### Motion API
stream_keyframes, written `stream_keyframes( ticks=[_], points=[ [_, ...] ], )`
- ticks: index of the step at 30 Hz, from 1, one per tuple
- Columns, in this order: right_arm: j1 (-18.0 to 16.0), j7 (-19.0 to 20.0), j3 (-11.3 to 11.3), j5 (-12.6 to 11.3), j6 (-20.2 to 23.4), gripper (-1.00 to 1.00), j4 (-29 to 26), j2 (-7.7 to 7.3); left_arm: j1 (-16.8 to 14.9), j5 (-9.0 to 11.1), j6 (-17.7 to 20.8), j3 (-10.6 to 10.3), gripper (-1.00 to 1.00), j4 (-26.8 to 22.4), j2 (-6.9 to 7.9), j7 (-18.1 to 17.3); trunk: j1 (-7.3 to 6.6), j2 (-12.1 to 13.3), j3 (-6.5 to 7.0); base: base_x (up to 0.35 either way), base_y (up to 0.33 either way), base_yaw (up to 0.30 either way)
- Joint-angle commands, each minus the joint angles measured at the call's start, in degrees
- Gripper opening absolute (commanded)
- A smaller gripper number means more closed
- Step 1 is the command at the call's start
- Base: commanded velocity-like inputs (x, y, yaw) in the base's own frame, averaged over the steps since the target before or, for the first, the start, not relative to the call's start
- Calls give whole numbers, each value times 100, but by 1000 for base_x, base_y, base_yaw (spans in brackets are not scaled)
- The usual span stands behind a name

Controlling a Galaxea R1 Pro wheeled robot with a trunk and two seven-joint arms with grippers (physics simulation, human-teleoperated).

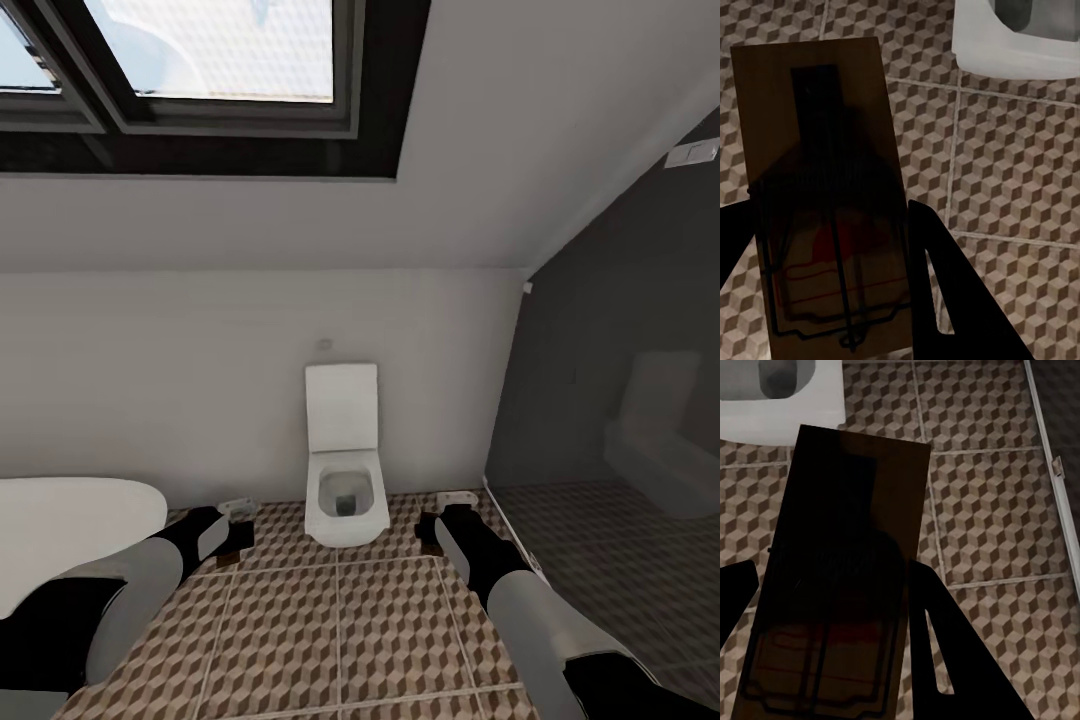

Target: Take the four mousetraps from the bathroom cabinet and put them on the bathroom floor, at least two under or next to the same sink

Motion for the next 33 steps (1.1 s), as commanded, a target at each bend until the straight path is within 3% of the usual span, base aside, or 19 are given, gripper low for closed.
stream_keyframes(
  ticks=[1,33],
  points=[
    [-5,-55,38,-51,28,-100,-7,-4,-4,56,33,-40,-100,-7,-2,12,3,-12,-12,0,0,0],
    [-5,-4,44,-17,44,-100,2,-4,-4,47,24,-48,-100,-2,35,16,706,-1295,-587,0,0,0]
  ],
)
